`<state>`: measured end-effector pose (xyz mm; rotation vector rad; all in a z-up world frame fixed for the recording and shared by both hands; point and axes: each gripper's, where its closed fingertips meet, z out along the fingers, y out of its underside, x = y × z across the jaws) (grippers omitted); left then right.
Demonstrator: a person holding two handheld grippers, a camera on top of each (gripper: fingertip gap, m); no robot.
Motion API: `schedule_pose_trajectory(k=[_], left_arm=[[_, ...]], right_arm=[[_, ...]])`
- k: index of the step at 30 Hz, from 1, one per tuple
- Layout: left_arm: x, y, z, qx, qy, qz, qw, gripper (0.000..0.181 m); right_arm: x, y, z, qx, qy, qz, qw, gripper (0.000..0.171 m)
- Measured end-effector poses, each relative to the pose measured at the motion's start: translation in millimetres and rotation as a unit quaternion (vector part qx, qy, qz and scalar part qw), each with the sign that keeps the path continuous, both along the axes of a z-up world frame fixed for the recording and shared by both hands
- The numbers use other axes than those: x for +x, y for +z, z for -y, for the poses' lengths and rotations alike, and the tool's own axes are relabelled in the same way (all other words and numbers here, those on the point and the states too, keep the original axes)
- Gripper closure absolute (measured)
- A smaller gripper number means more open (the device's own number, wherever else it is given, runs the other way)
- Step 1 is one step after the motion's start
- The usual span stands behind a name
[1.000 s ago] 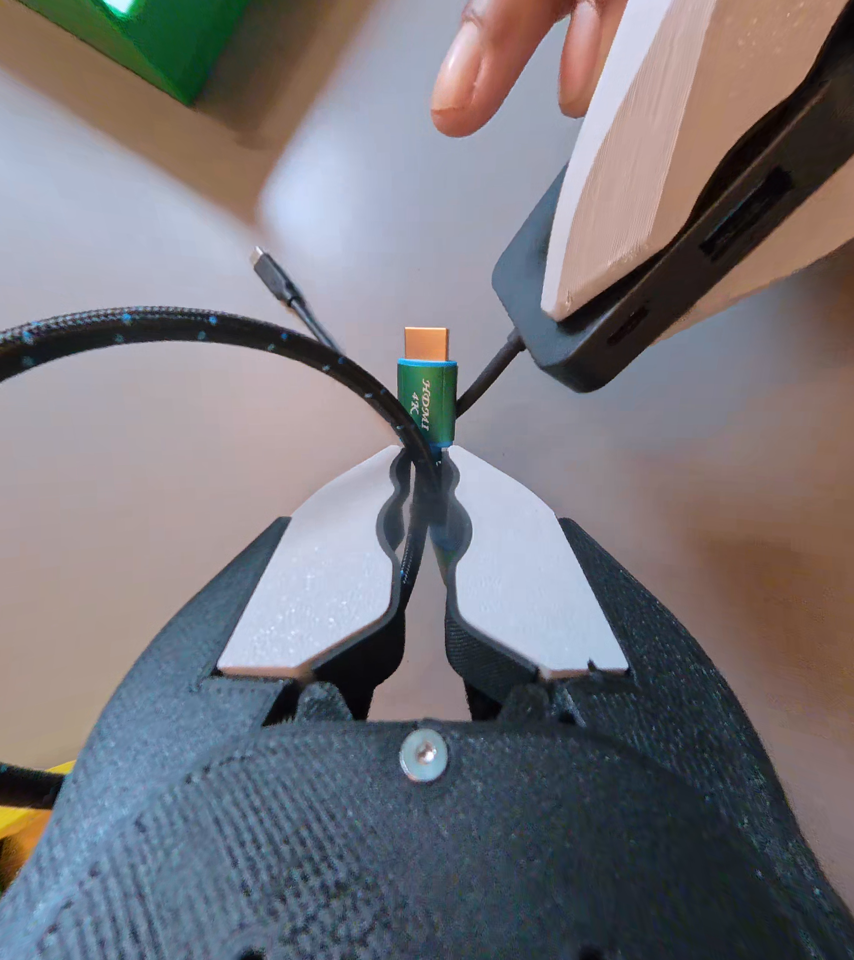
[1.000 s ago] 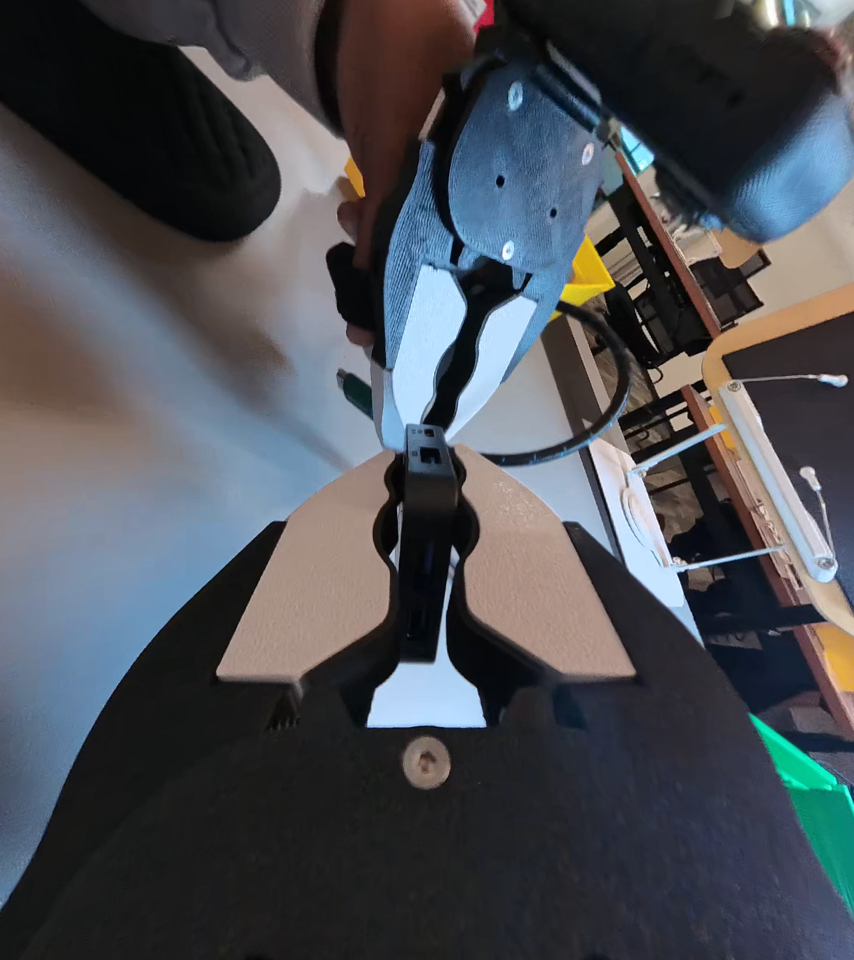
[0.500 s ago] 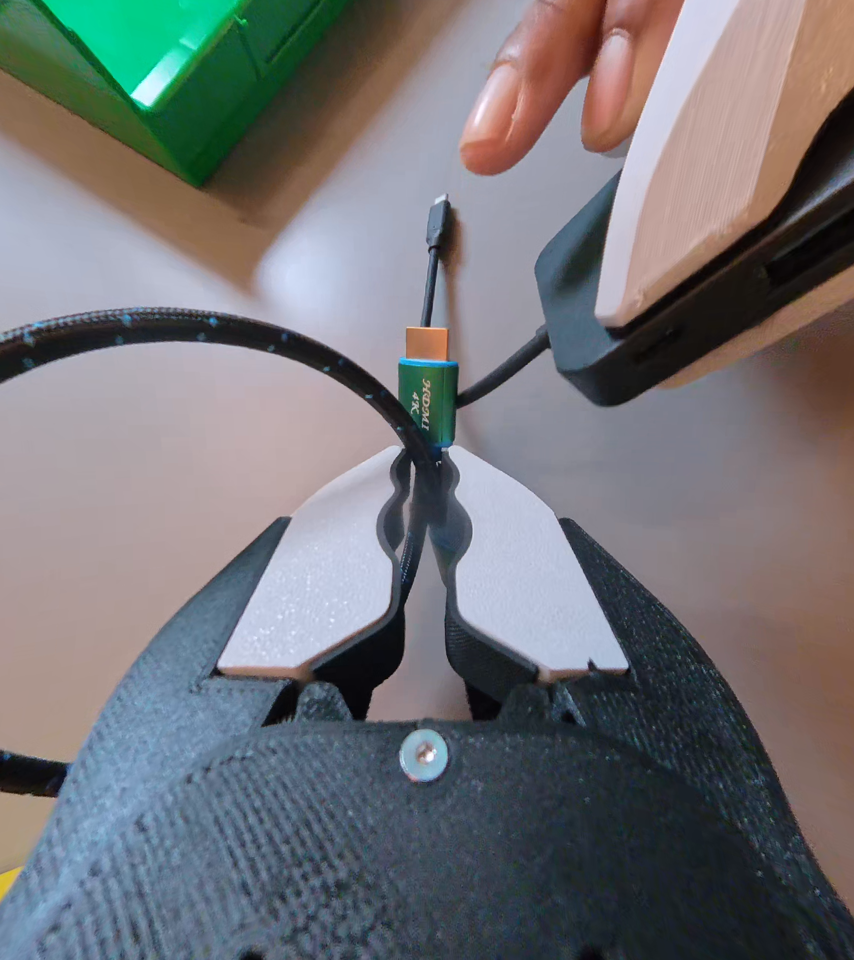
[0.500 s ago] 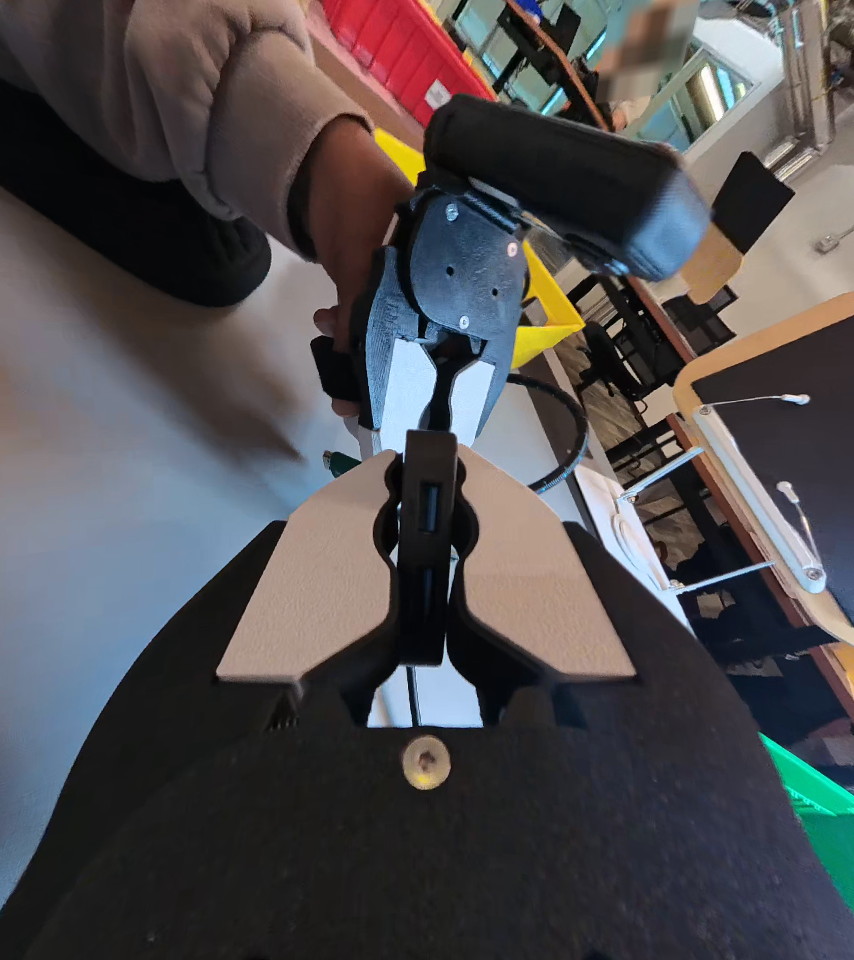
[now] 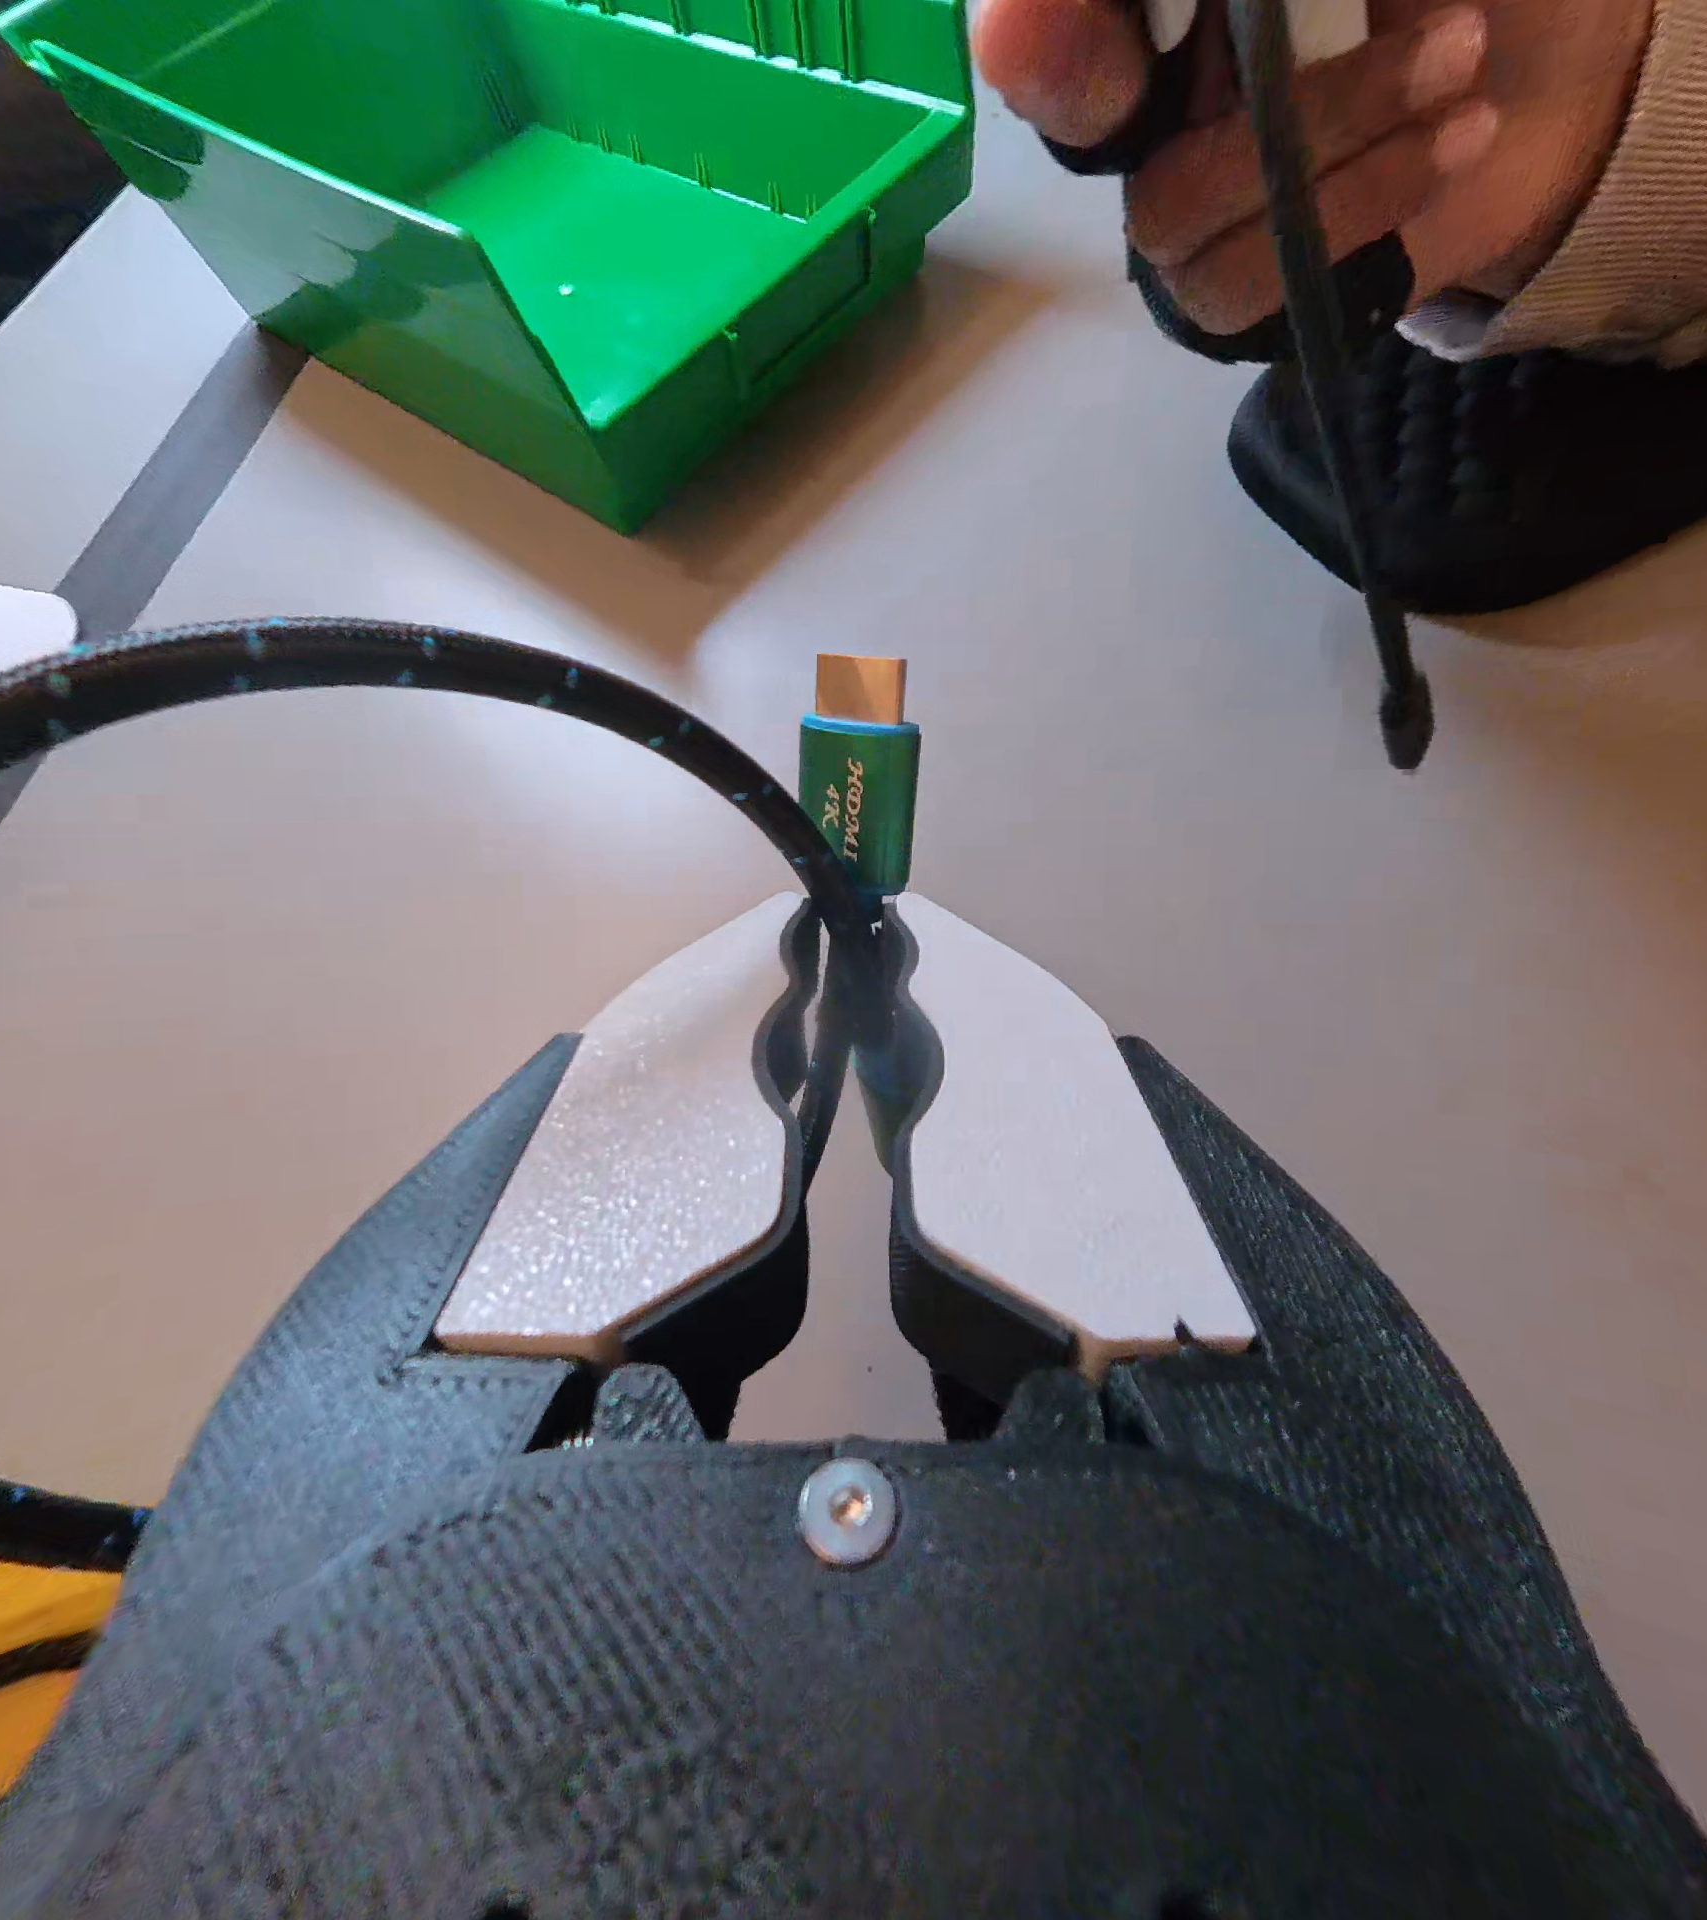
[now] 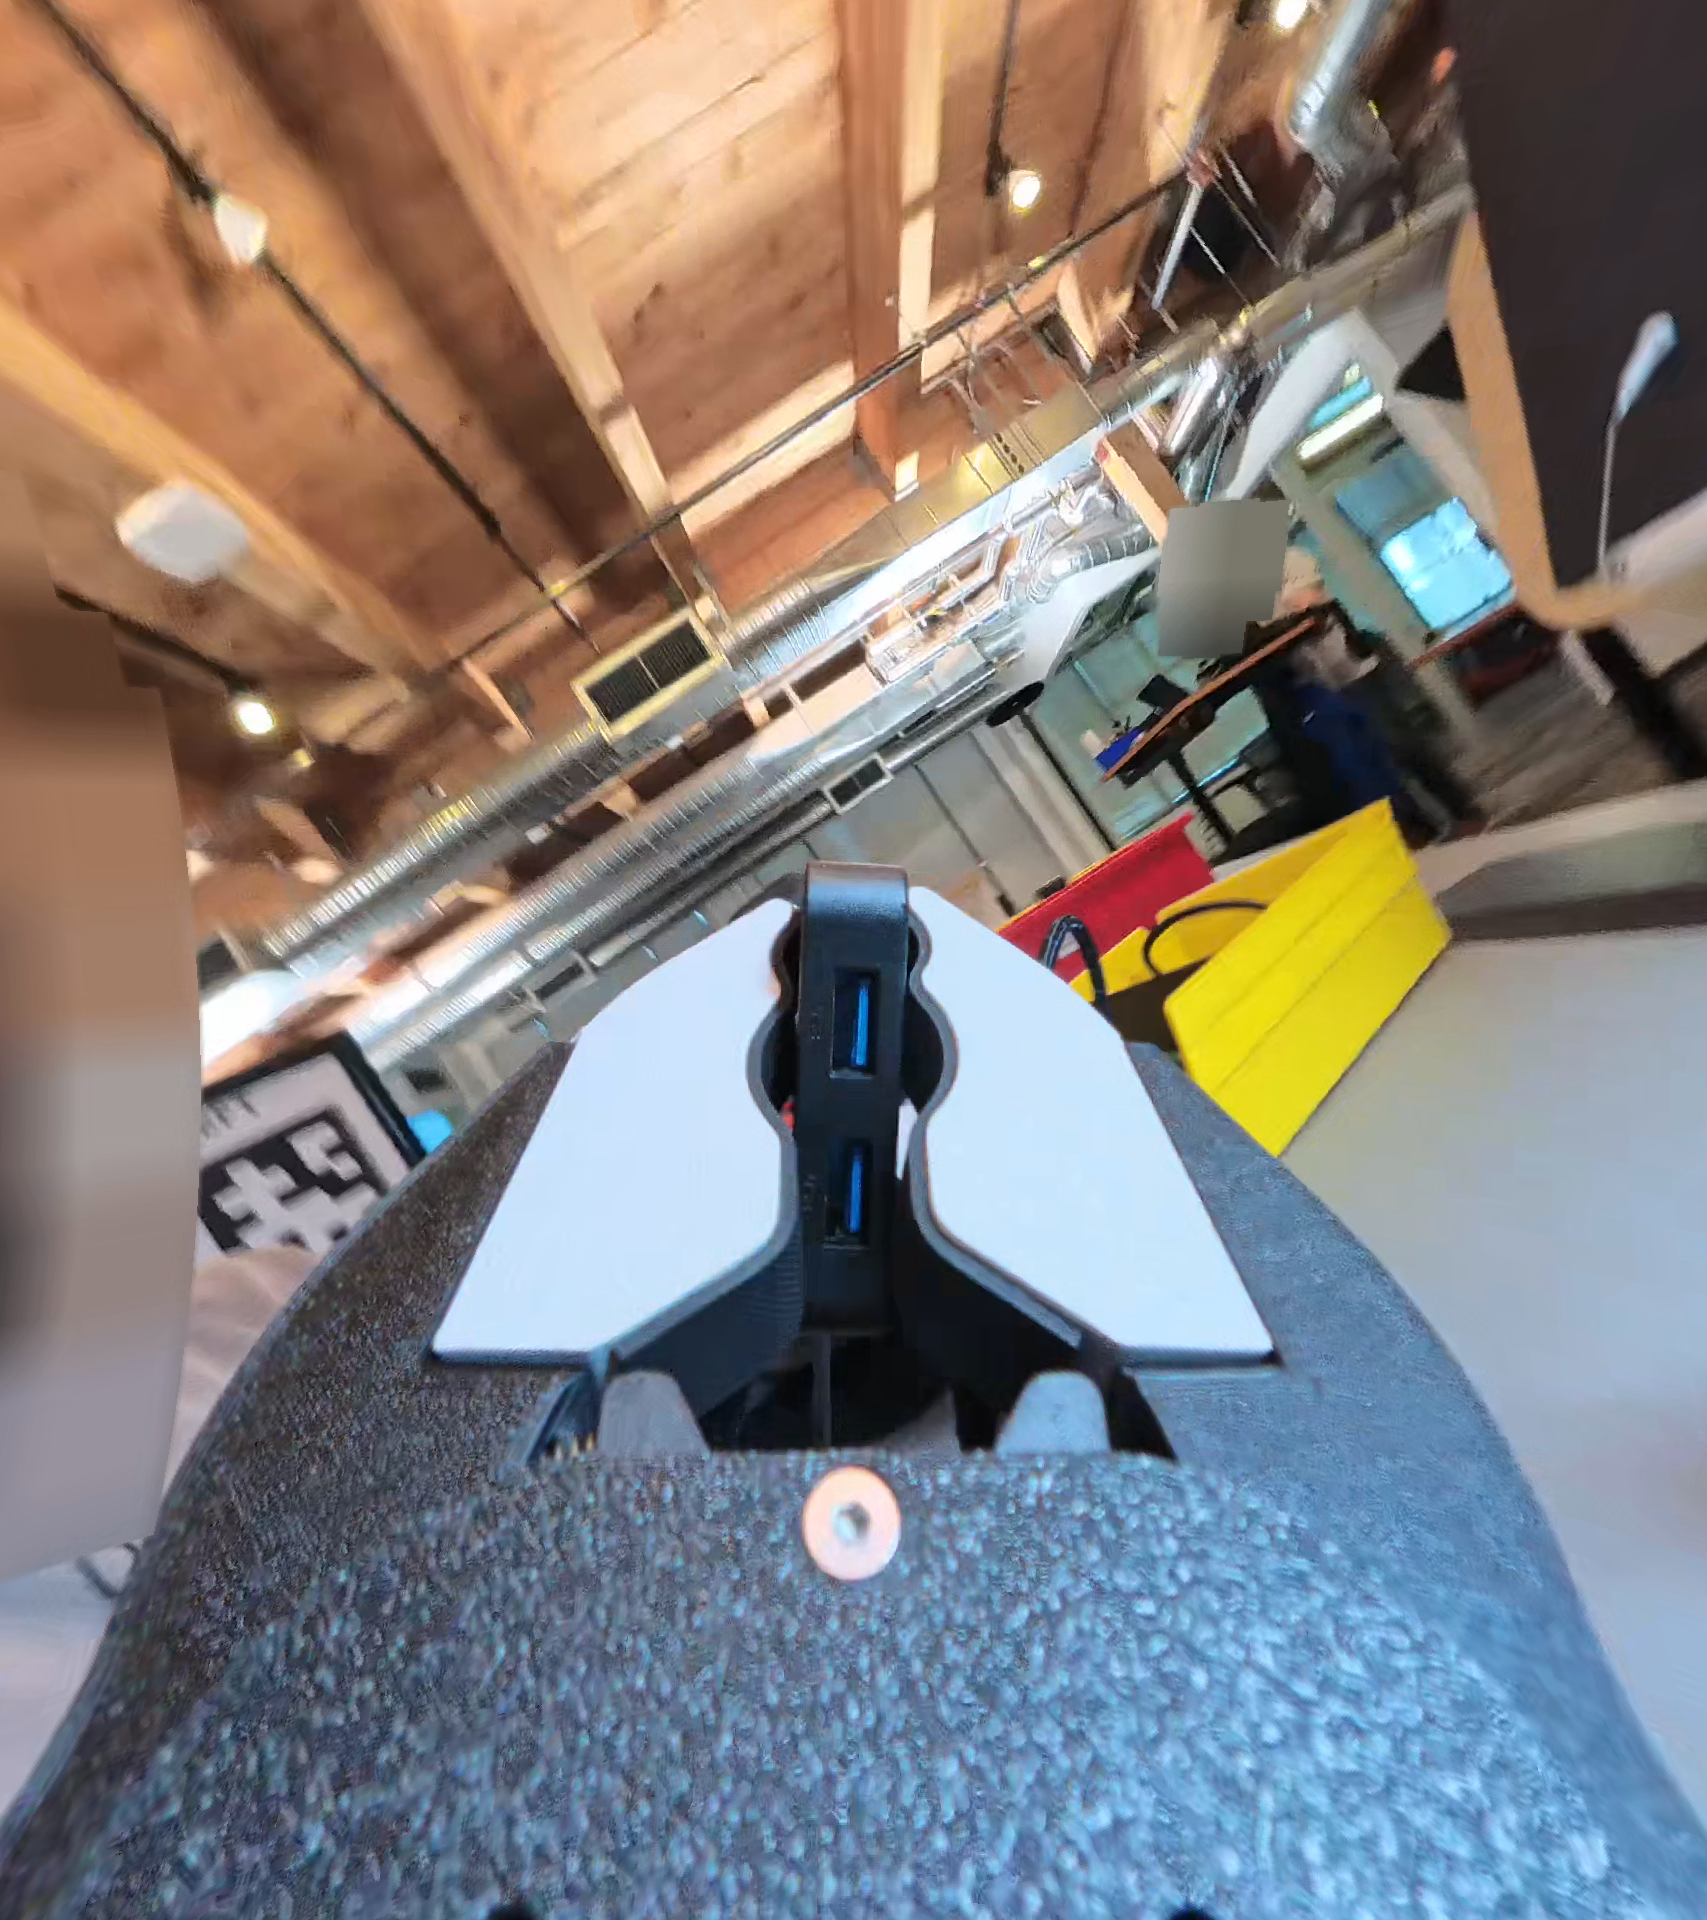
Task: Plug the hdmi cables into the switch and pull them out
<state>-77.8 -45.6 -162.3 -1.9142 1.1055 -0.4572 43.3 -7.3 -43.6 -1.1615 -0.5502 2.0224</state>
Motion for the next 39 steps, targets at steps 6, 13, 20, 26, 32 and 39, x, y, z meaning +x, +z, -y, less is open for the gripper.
schedule_pose_trajectory(k=[6,13,20,26,32,39], left_arm=[[55,-16,31,-0.013,-0.117,0.030,0.993,0.169],[79,40,49,0.058,-0.157,0.142,0.976,0.170],[46,79,21,0.093,-0.058,0.224,0.968,0.172],[29,85,7,0.081,-0.012,0.246,0.966,0.171],[51,89,24,0.096,-0.064,0.211,0.971,0.171],[55,97,38,0.132,-0.090,0.170,0.972,0.171]], right_arm=[[-17,-30,-4,-0.091,0.053,0.023,0.994,0.154],[-25,-35,3,-0.118,0.084,0.030,0.989,0.157],[-39,-54,17,-0.112,0.128,0.086,0.982,0.157],[-60,-81,58,0.005,0.178,0.196,0.964,0.157],[-74,-101,86,0.213,0.138,0.279,0.926,0.157],[-69,-91,78,0.381,0.021,0.262,0.886,0.157]])
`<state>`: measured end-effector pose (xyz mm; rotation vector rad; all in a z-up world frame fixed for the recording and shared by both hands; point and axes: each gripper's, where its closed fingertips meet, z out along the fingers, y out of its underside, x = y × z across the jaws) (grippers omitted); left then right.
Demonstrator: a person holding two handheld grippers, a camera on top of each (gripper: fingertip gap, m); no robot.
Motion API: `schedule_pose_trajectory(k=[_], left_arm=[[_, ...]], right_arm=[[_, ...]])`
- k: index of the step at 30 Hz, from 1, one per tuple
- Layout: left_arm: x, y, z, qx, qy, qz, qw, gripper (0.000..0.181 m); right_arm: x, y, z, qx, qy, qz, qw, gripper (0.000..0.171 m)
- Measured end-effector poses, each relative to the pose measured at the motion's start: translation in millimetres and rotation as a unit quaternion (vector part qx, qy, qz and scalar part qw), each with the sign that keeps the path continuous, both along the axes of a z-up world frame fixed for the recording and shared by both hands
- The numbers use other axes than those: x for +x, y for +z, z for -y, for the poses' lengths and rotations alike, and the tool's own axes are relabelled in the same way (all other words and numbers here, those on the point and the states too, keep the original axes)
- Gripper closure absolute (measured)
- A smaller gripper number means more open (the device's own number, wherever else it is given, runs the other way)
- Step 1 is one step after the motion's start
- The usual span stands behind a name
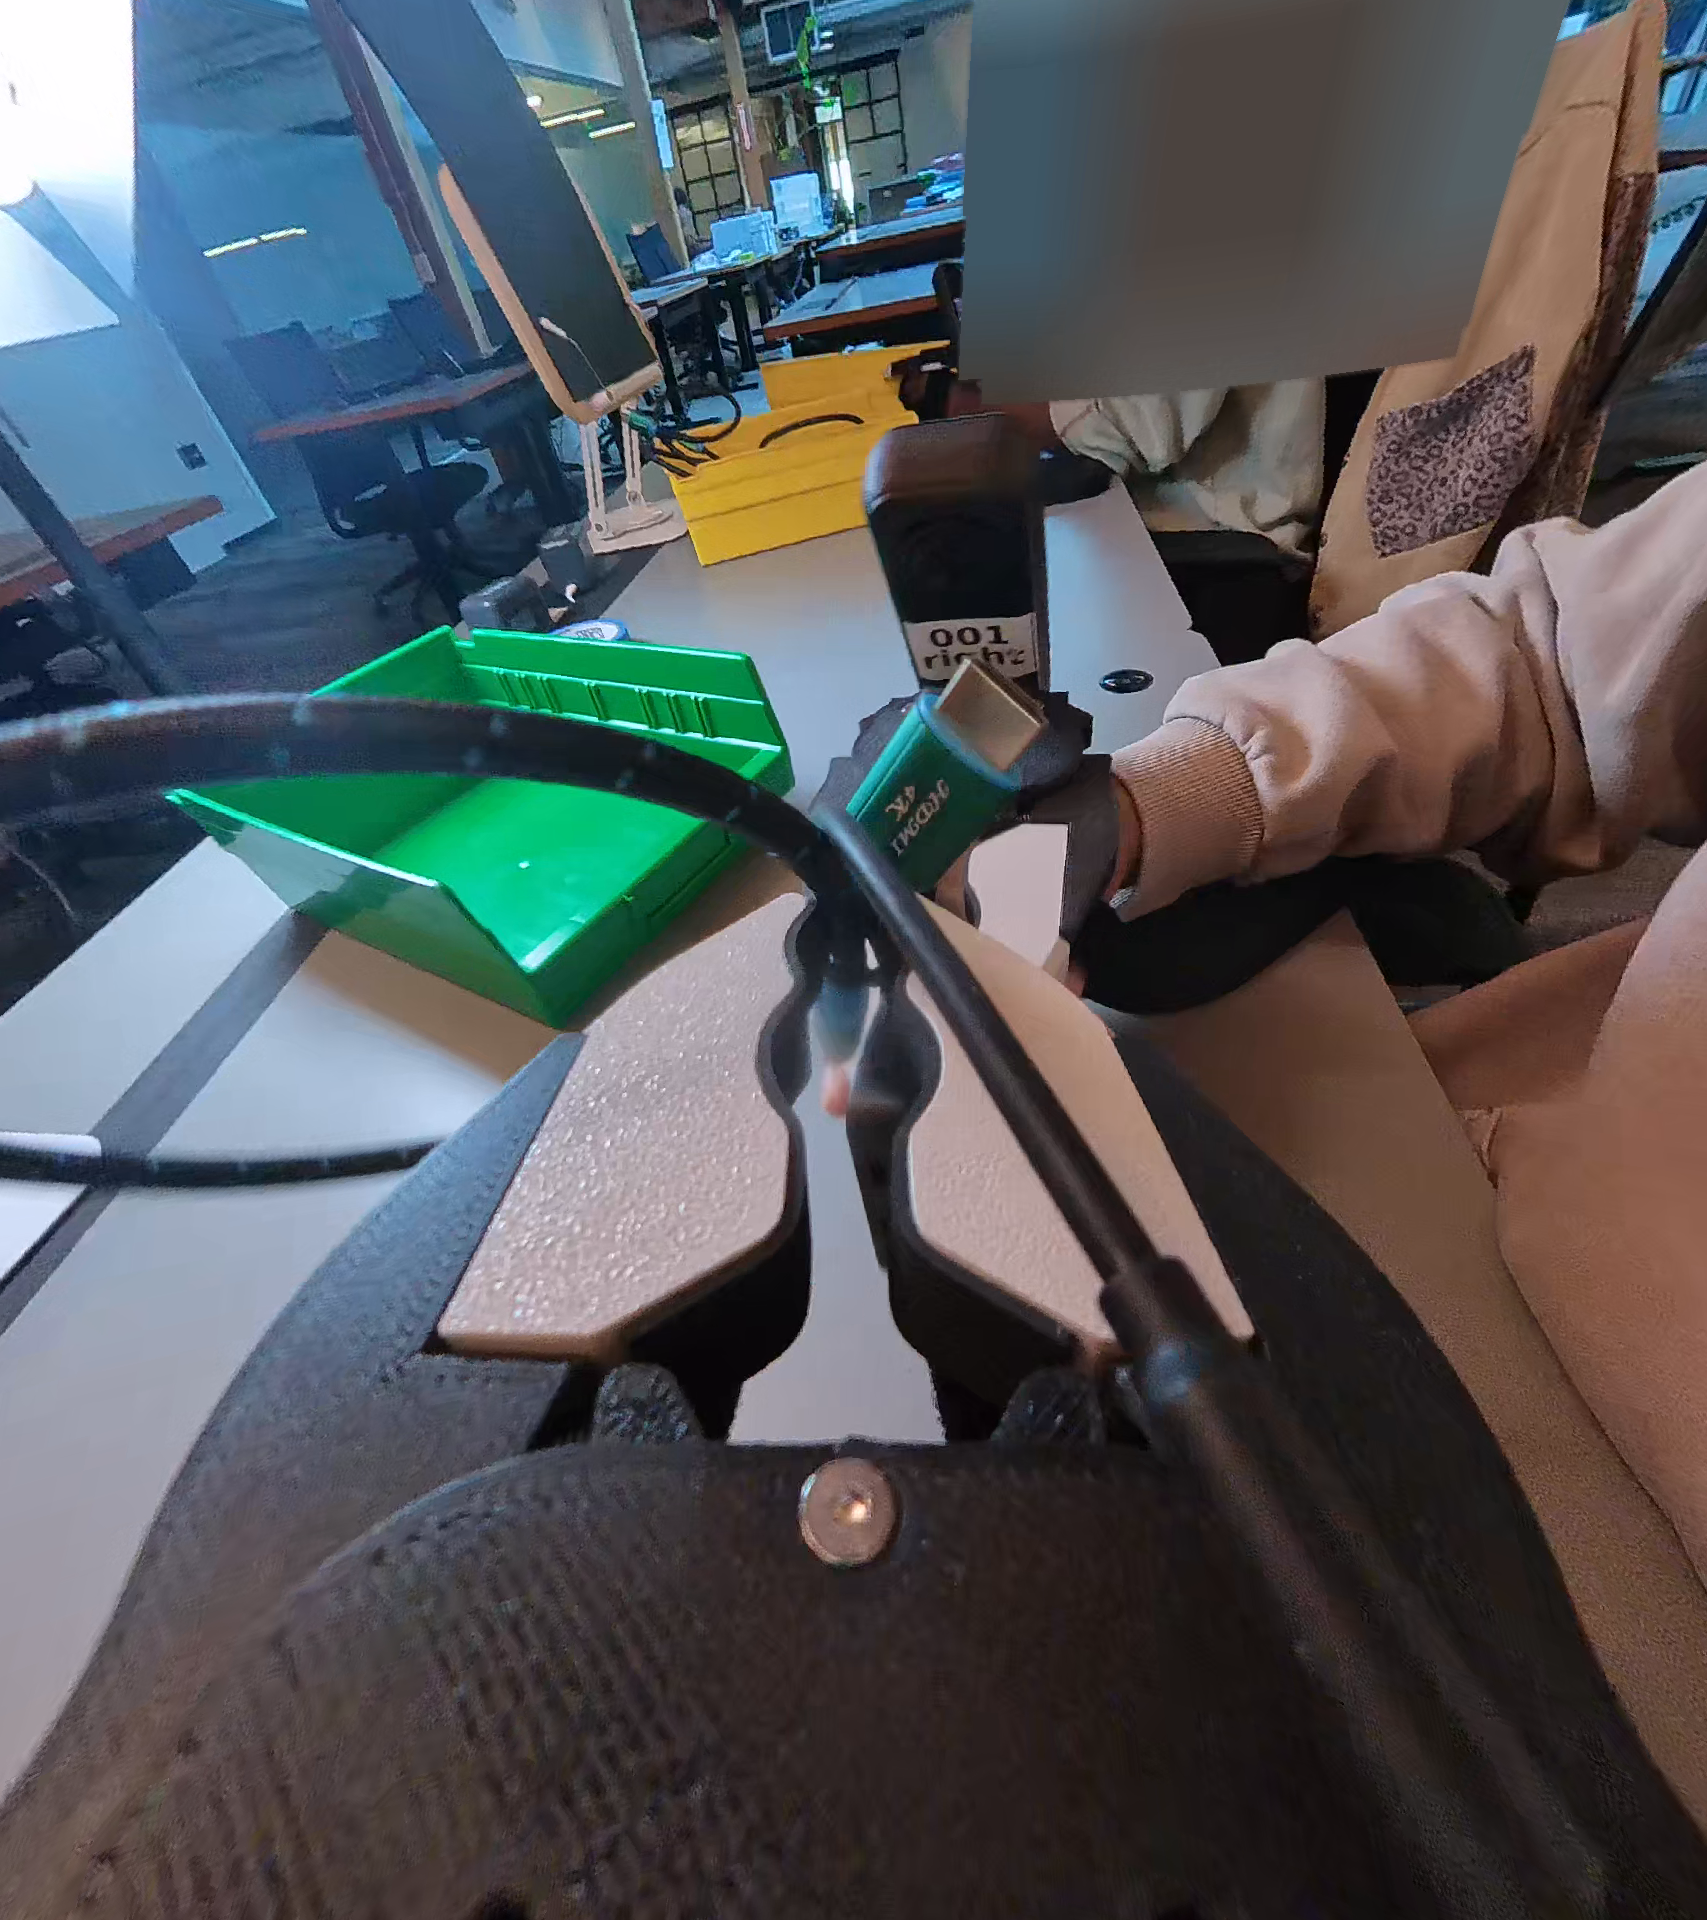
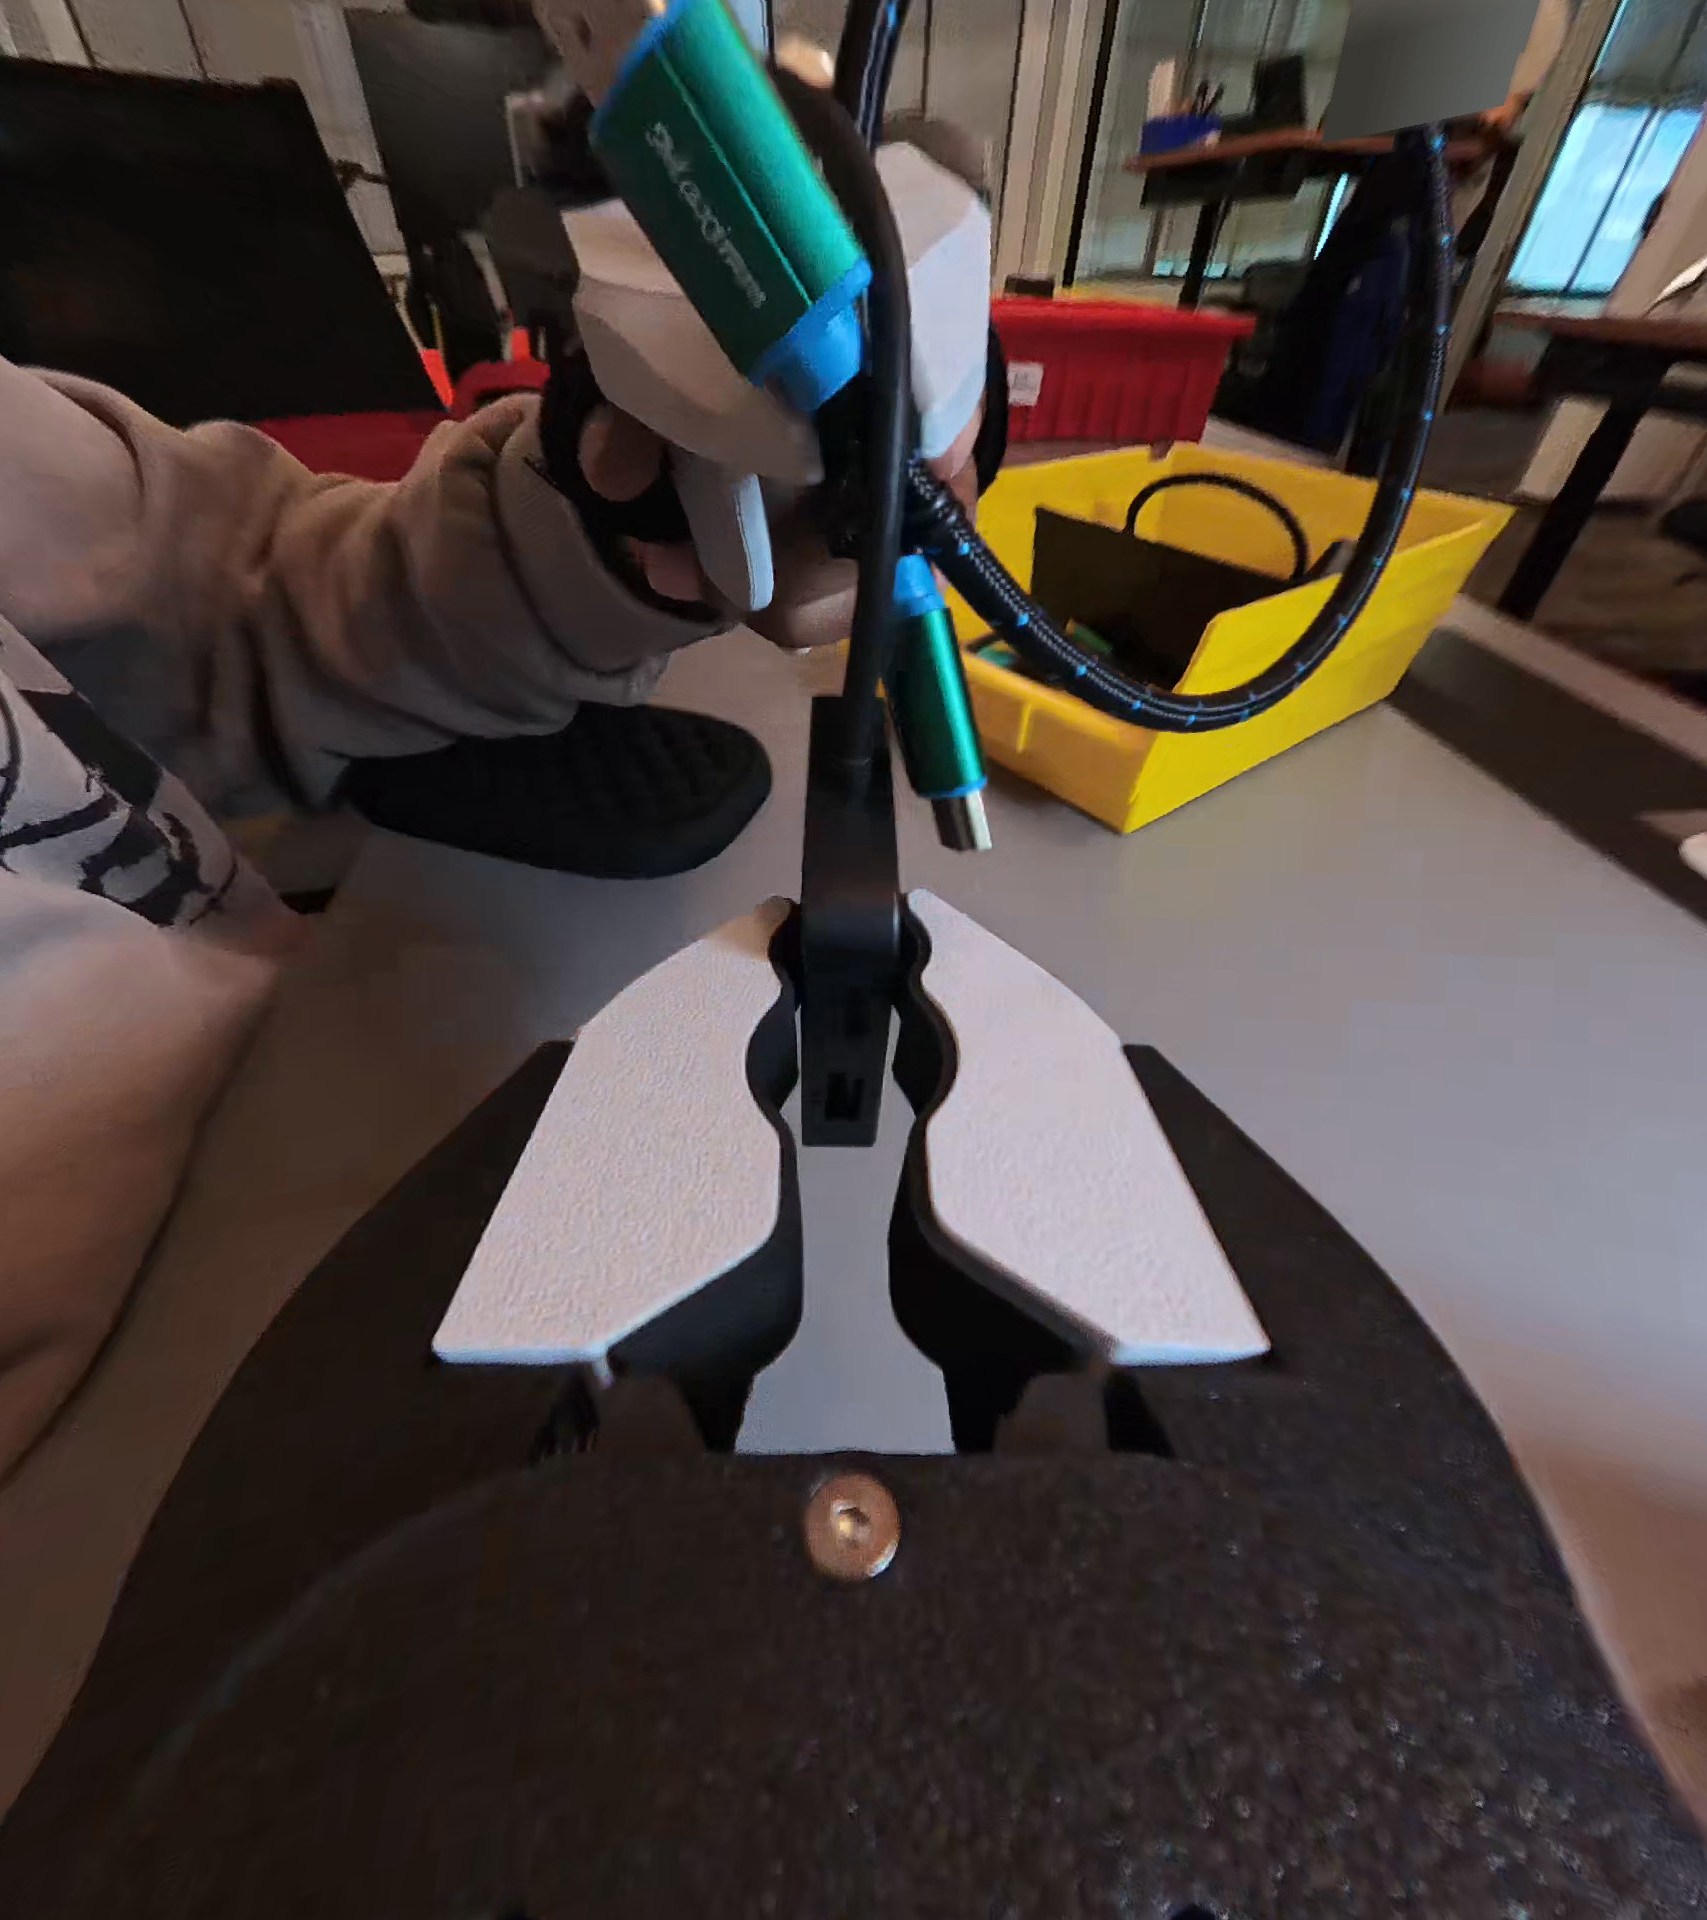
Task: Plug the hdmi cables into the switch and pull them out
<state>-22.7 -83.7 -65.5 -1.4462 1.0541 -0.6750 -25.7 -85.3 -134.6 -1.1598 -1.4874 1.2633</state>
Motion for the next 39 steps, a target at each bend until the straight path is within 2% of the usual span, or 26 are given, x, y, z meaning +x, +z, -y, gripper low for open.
schedule_pose_trajectory(k=[3,5,8,10,12,15,21,25,29,33,36,39], left_arm=[[-19,-8,-1,-0.012,0.007,-0.031,0.999,0.172],[-34,-28,-9,-0.010,0.032,-0.081,0.996,0.169],[-33,-60,-12,-0.041,0.019,-0.108,0.993,0.166],[-19,-67,-8,-0.051,-0.004,-0.104,0.993,0.166],[-13,-70,-13,-0.038,0.013,-0.116,0.992,0.165],[-9,-55,-14,-0.034,0.013,-0.071,0.997,0.170],[-18,-55,-25,-0.029,0.067,-0.085,0.994,0.173],[-37,-83,-39,-0.131,0.099,-0.094,0.982,0.173],[-44,-123,-41,-0.186,0.117,-0.164,0.962,0.172],[-51,-122,-39,-0.187,0.123,-0.193,0.955,0.173],[-63,-107,-30,-0.177,0.122,-0.218,0.952,0.174],[-87,-95,-15,-0.175,0.122,-0.299,0.930,0.174]], right_arm=[[11,19,-9,0.037,-0.020,-0.062,0.997,0.157],[20,36,-11,0.019,-0.020,-0.106,0.994,0.157],[26,53,-12,0.023,-0.031,-0.150,0.988,0.157],[25,54,-10,0.048,-0.038,-0.155,0.986,0.157],[26,53,-10,0.091,-0.053,-0.151,0.983,0.157],[21,32,-8,0.187,-0.064,-0.095,0.976,0.157],[11,23,5,0.288,-0.068,-0.079,0.952,0.157],[16,37,10,0.319,-0.083,-0.111,0.938,0.157],[17,39,8,0.329,-0.091,-0.116,0.933,0.157],[20,39,-1,0.323,-0.109,-0.112,0.933,0.157],[23,43,-8,0.311,-0.123,-0.118,0.935,0.157],[24,46,-10,0.293,-0.126,-0.123,0.940,0.156]])
